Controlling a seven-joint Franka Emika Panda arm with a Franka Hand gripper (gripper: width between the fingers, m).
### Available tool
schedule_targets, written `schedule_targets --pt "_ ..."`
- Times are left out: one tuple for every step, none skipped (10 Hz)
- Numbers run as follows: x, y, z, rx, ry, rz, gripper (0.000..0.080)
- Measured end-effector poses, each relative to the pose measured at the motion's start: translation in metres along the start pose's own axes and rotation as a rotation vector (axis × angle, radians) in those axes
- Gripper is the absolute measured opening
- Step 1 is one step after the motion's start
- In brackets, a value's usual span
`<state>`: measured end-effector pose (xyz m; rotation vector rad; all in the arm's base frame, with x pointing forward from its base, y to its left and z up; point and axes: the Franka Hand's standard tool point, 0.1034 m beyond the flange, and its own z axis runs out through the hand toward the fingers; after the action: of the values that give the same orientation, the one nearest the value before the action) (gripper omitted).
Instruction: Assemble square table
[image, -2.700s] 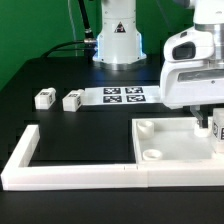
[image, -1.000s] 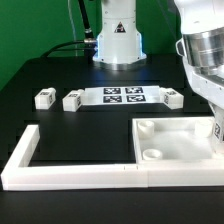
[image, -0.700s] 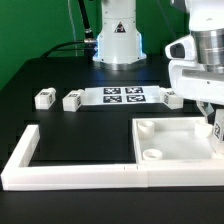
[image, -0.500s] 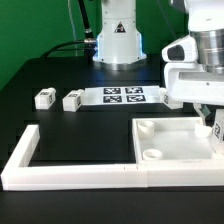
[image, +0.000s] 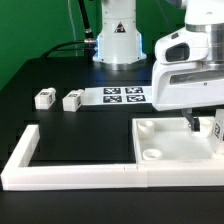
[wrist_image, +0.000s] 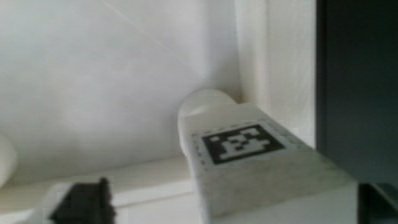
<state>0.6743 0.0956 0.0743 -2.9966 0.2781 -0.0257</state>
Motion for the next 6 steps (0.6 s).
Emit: schedule_targets --pt "-0.0001 -0.0003 0.0001 0.002 0.0 0.023 0.044" --pt "-0.0004 -0.0012 0.0002 0.003 -0.001 0.109 0.044" --pt "-0.0005 -0.0016 0.0002 0.003 -0.001 0.166 0.0287" --pt "-0.0005 -0.0015 0.0003 0.003 -0.001 0.233 0.0288" --pt "-0.0005 -0.0017 0.0003 0.003 -0.001 0.282 0.0288" --pt "-0.0002 -0.0021 0.0005 0.005 0.003 0.413 0.0288"
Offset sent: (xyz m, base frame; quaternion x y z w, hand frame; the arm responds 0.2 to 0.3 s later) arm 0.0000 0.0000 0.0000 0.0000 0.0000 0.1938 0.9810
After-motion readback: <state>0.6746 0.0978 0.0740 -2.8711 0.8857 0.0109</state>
